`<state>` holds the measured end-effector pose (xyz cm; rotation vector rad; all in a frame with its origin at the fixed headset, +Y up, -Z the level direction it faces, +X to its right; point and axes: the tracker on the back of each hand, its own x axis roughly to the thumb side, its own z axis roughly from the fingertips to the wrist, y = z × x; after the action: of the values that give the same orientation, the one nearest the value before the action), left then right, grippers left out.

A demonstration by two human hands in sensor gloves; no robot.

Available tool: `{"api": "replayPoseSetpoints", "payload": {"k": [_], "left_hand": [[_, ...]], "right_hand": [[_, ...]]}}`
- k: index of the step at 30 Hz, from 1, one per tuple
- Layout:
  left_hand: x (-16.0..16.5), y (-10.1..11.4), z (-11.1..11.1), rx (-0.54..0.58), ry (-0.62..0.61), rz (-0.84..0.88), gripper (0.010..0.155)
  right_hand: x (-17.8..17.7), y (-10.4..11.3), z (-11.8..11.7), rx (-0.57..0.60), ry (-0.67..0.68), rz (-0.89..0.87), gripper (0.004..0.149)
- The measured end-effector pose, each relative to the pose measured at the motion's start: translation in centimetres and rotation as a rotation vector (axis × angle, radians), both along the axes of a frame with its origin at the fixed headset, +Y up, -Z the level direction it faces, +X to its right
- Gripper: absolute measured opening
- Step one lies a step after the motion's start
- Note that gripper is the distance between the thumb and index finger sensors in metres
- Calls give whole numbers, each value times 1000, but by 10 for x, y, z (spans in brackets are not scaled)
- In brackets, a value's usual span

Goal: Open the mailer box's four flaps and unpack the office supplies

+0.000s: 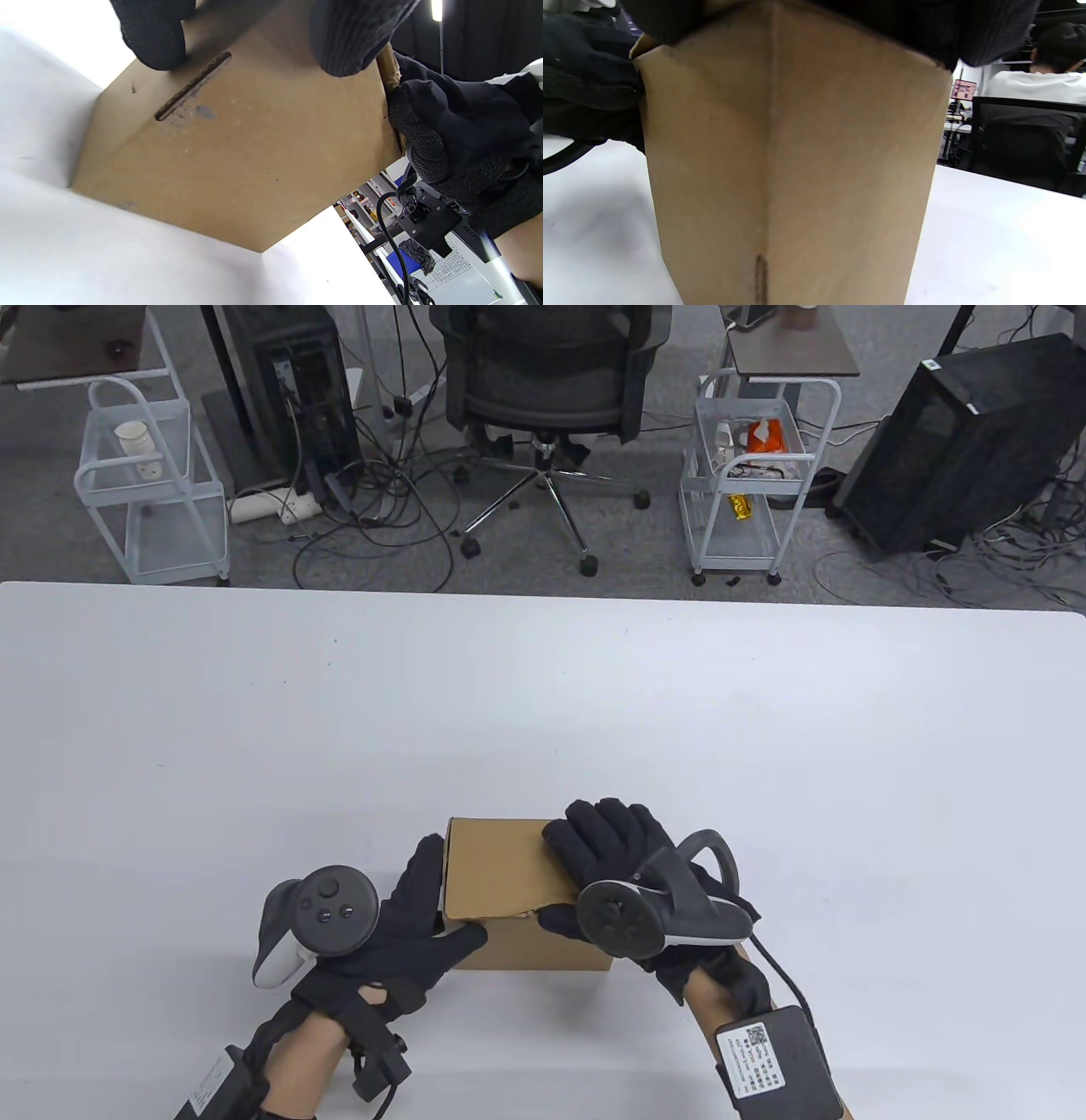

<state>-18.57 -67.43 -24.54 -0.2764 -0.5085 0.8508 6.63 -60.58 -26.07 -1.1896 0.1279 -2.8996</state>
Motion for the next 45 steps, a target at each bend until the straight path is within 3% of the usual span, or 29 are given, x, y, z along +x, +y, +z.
{"api": "replayPoseSetpoints", "payload": {"k": [5,12,15,19,22,26,30,36,40,43,45], "left_hand": [[1,0,0,2,2,-7,98],[-5,-3,-1,-23,-16,123,100],[-9,-4,-5,-61,35,228,95],[-7,-6,-8,-93,43,174,86],[-7,-7,-8,-100,52,212,85],[-5,-5,-7,-101,68,227,83],[-2,-4,-5,-98,64,225,83],[-1,-3,-5,-92,66,220,83],[3,-3,-4,-93,56,193,83],[4,1,-4,-84,60,184,83],[5,6,-4,-71,70,167,81]], "right_hand": [[-10,3,3,47,53,130,81],[-9,9,-2,29,69,89,79],[-6,16,-8,-33,41,51,78],[2,28,-24,-259,-49,-49,76],[9,29,-32,-311,-61,-130,76],[21,22,-30,-334,-56,-219,79],[42,14,-14,-252,-103,-380,97],[77,-28,15,-314,-248,-486,102],[78,-49,21,-354,-294,-580,91],[69,-47,24,-339,-312,-637,80],[63,-40,26,-259,-343,-623,74]]}}
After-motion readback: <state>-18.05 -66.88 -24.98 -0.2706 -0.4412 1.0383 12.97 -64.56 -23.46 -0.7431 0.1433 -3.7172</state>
